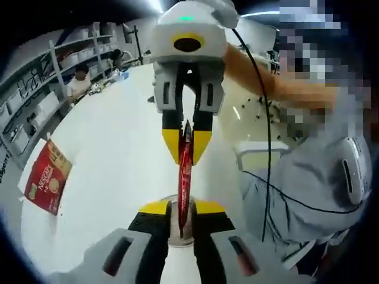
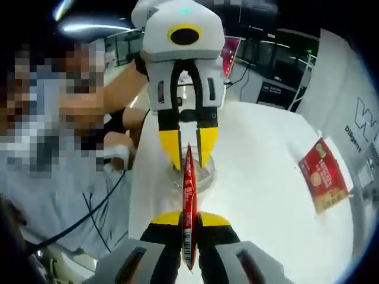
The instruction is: Tear open the coffee pouch, take out the coffee, and pour the coffee from the pouch into the cup
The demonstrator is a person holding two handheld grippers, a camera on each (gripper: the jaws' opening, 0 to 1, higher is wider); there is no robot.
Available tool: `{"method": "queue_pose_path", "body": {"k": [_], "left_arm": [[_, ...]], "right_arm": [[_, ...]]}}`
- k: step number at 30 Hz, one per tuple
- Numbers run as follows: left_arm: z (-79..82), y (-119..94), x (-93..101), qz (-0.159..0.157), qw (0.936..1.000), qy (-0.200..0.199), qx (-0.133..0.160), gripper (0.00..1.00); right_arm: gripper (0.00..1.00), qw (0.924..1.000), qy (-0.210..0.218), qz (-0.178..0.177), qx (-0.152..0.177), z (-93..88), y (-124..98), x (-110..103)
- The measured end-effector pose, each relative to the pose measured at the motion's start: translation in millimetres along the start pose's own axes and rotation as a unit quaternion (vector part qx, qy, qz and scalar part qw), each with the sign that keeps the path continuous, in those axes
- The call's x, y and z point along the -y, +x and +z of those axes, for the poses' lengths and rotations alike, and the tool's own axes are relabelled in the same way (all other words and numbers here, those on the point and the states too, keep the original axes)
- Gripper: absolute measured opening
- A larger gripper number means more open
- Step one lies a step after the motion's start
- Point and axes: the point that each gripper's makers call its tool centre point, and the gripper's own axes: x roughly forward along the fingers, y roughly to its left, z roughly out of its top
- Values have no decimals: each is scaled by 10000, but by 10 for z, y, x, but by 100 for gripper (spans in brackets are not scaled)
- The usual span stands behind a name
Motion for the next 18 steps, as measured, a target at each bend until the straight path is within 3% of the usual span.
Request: {"method": "queue_pose_path", "body": {"k": [8,14,18], "left_arm": [[-74,52,10,-74,9999,63,-109,11],[-92,66,-18,-36,9997,231,44,6],[-107,40,-56,-29,9993,148,344,5]], "right_arm": [[10,9998,-94,-25,-164,24,-24,2],[10,9996,-138,-45,-246,34,-20,34],[10,9998,-164,-45,-143,64,-32,54]]}}
